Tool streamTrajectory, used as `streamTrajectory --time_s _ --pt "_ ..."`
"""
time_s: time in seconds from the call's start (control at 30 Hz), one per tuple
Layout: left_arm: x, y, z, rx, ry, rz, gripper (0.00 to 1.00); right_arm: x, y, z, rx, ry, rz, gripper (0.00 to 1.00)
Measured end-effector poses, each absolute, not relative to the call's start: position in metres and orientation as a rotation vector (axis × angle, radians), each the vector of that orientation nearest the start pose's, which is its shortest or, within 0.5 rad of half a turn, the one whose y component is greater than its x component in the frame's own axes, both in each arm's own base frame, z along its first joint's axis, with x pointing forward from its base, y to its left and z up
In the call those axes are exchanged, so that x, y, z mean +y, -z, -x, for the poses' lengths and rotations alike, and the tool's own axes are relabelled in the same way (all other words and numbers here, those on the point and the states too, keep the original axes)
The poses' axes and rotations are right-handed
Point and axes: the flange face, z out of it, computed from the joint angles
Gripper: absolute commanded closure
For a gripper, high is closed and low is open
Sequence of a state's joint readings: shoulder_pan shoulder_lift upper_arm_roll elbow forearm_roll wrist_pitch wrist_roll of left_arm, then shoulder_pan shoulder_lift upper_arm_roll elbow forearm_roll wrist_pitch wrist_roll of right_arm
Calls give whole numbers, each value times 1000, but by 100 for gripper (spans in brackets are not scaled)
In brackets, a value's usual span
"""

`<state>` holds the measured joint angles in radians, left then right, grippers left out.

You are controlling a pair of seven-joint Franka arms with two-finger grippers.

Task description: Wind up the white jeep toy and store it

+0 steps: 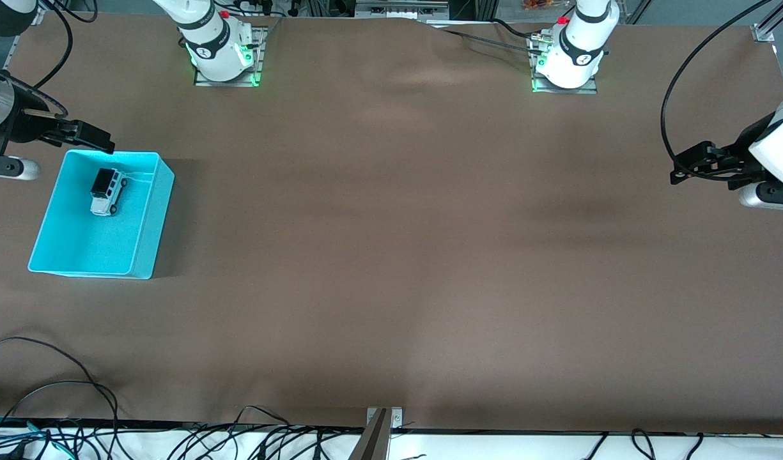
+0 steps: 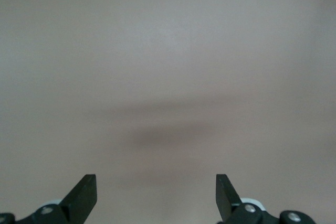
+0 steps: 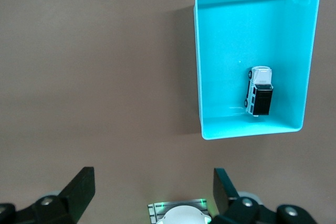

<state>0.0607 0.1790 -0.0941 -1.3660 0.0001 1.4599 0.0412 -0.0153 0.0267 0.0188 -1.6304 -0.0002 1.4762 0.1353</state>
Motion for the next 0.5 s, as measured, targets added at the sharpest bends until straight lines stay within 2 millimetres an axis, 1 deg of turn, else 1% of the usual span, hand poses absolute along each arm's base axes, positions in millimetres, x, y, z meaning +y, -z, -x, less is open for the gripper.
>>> streamTrajectory --time_s 0.27,0.5 --pt "-14 -608 -597 116 -133 3154 0 2 -578 -548 195 -269 3135 0" --pt "-14 -608 -597 116 -133 3154 0 6 -590 -544 184 -231 3138 0"
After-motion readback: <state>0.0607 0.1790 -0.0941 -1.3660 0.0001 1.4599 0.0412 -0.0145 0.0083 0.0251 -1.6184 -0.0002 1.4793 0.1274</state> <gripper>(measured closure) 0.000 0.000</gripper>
